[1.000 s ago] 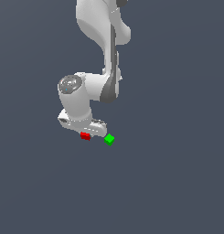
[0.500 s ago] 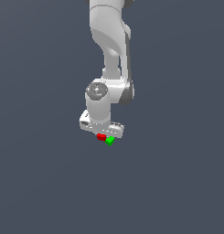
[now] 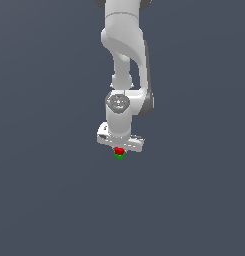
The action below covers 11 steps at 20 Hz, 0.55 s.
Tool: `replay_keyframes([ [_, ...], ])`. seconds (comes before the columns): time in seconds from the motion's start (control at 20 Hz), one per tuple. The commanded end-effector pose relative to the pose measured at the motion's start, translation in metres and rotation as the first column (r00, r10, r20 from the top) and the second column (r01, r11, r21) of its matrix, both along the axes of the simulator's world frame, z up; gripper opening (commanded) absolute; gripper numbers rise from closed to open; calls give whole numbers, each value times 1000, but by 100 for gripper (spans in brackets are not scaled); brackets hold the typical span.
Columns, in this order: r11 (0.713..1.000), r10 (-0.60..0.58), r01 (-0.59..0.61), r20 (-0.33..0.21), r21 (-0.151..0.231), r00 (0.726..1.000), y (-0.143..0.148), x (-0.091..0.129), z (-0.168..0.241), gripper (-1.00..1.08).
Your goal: Stack the red cube on top of the green cube.
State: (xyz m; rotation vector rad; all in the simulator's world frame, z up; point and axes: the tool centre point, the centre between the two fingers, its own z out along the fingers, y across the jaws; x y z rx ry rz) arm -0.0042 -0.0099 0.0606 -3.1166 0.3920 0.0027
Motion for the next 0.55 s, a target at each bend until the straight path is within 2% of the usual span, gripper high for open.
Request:
replay_keyframes([
  [0.0,1000,-2,2,2,0,1000,-2,1,1,-100],
  [0.05,1000,-2,2,2,0,1000,-2,1,1,100],
  [0.5,1000,-2,2,2,0,1000,-2,1,1,100],
])
